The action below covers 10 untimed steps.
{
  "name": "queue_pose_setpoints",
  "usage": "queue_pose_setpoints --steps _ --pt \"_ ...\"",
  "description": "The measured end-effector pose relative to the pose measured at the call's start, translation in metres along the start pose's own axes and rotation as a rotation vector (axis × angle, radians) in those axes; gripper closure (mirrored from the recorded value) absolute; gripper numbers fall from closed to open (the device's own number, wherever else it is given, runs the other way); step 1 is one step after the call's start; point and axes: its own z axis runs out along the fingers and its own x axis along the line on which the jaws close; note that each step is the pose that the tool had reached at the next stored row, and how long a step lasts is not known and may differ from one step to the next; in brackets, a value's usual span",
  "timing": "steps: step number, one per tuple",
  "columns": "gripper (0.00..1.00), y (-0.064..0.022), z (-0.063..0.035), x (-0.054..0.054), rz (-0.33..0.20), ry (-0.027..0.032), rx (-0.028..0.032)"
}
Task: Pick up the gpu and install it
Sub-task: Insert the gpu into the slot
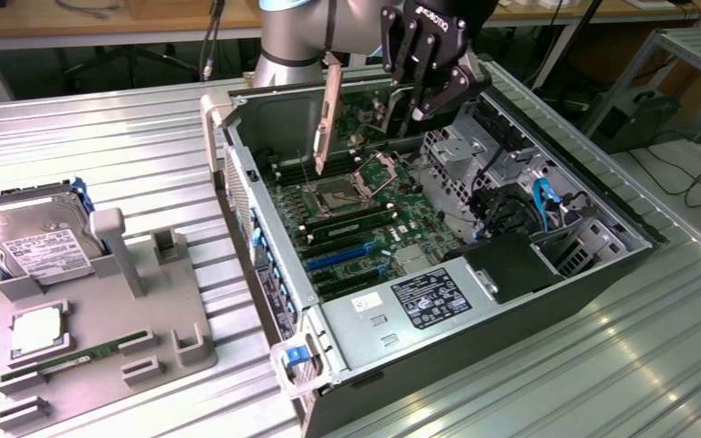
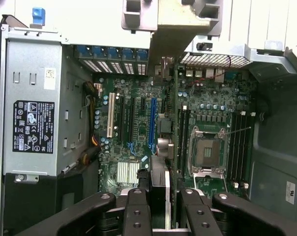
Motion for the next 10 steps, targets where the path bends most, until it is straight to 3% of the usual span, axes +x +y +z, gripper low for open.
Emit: queue_pose_setpoints --steps 10 --pt "0.72 -0.0001 0.0026 0.0000 0.000 0.0000 0.0000"
